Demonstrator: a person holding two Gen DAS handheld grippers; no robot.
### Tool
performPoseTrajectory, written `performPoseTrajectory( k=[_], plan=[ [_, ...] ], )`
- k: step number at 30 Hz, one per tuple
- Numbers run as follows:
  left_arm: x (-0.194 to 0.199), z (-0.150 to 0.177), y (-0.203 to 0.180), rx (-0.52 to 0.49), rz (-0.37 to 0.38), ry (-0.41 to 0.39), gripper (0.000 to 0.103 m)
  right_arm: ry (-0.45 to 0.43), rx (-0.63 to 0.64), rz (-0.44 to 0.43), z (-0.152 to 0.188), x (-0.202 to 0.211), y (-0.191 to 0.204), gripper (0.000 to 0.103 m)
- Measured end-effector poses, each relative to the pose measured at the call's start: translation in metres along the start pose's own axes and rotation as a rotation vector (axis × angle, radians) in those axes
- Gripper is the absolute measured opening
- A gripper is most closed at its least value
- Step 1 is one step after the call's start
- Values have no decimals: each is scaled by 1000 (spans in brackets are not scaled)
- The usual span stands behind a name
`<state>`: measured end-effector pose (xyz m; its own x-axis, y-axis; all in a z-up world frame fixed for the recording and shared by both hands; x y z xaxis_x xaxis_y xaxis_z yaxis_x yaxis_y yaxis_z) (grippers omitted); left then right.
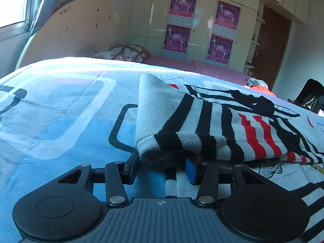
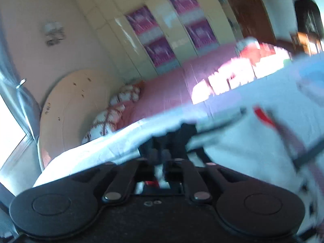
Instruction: Fold small clothes
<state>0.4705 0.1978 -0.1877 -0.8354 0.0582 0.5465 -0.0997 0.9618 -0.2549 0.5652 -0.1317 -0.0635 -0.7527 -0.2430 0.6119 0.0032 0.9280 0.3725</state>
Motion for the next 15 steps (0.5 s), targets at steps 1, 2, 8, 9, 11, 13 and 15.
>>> performPoseTrajectory(
  k=[1,2,8,9,11,13,15],
  plan=[
    [0,0,1,6,2,0,47,51,-34,0,12,-9,-7,46],
    [0,0,2,12,7,-2,47,92,-52,-18,22,-17,-10,45],
    [5,2,9,76,37,-18,47,285,-164,-21,70,-58,-4,43],
    [4,2,9,78,37,-18,47,275,-178,-24,72,-58,-2,44],
    [2,3,9,77,35,-16,47,278,-207,-35,72,-59,1,42],
    [2,3,9,78,39,-17,48,261,-275,-123,69,-56,4,36],
    [2,3,10,84,46,-21,48,236,-260,-182,63,-54,13,35]
  ],
)
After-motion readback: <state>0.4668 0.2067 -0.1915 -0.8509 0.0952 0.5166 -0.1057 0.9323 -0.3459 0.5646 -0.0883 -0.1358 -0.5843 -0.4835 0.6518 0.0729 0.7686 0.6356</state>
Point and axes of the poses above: each gripper's, at about its wrist camera, not at the fingertips, and x roughly against the way its jaws point, y to its left, z to its underside, the point moved 7 cm from there along -x, roughly the way its jaws point, and after that the axes turned 13 degrees about z, right-handed, at the moved point
